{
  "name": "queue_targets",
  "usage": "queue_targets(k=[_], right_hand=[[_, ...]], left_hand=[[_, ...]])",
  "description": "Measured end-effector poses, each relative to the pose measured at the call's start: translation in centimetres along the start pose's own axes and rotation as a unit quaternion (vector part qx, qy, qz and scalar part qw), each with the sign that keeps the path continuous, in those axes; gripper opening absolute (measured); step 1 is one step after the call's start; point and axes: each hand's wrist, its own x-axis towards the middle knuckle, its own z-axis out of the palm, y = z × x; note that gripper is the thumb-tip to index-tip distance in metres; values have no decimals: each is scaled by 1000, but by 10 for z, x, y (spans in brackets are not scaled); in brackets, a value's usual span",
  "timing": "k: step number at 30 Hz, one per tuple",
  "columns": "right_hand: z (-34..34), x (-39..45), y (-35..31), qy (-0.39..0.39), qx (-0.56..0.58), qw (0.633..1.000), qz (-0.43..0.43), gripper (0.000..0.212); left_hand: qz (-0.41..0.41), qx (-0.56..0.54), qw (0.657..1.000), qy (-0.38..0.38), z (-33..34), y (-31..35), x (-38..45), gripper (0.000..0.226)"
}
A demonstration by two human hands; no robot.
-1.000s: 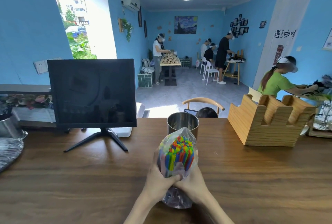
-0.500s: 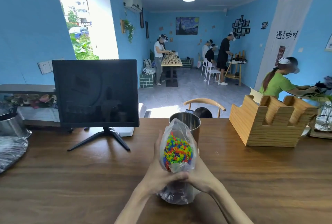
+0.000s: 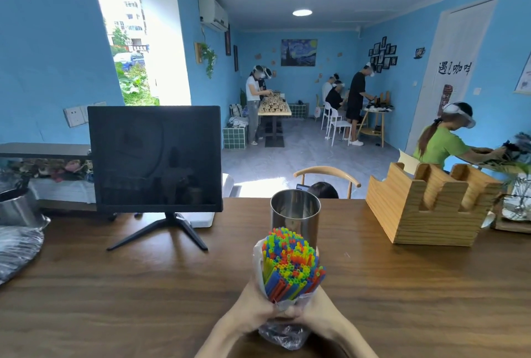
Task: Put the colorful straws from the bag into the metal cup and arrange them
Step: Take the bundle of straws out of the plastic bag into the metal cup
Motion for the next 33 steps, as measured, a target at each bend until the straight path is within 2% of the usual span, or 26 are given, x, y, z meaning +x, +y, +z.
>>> queue_targets(k=[4, 5, 7, 9, 12, 14, 17, 20, 22, 24, 28, 32, 33], right_hand=[[-4, -1, 5, -20, 2, 1000, -6, 52], [-6, 0, 6, -22, 5, 1000, 5, 55], [-10, 1, 5, -25, 7, 1000, 13, 72], [-10, 3, 4, -33, 13, 999, 15, 86], [-7, 3, -7, -35, -49, 998, -6, 74], [-8, 4, -11, -32, -93, 995, -6, 68], [-8, 6, -16, -40, -119, 991, 54, 63], [-18, 11, -27, -127, -114, 984, 42, 71], [-29, 10, -38, -200, -60, 978, 21, 72], [-35, 13, -46, -226, 0, 974, 19, 66], [-31, 24, -55, -186, 48, 981, 27, 59], [-17, 37, -52, -65, 62, 995, 41, 95], [-13, 40, -49, -44, 69, 996, 35, 97]], left_hand=[[15, 22, 999, -40, -6, 11, -1, 85], [21, 29, 998, -49, -10, 14, 0, 96], [26, 29, 997, -62, -20, 18, 2, 130], [31, 38, 996, -70, -22, 22, 2, 151], [56, 50, 996, -44, -12, 27, 4, 162], [57, 44, 997, -9, -3, 24, 7, 164], [69, 36, 996, 32, 0, 17, 8, 160], [91, 30, 993, 63, -2, 13, 9, 152], [95, 22, 992, 77, -4, 13, 11, 147], [97, 14, 991, 86, -5, 13, 13, 145], [103, -14, 989, 107, -6, 9, 21, 140], [106, -20, 985, 131, -10, 8, 27, 136], [108, -11, 984, 143, -11, 6, 28, 134]])
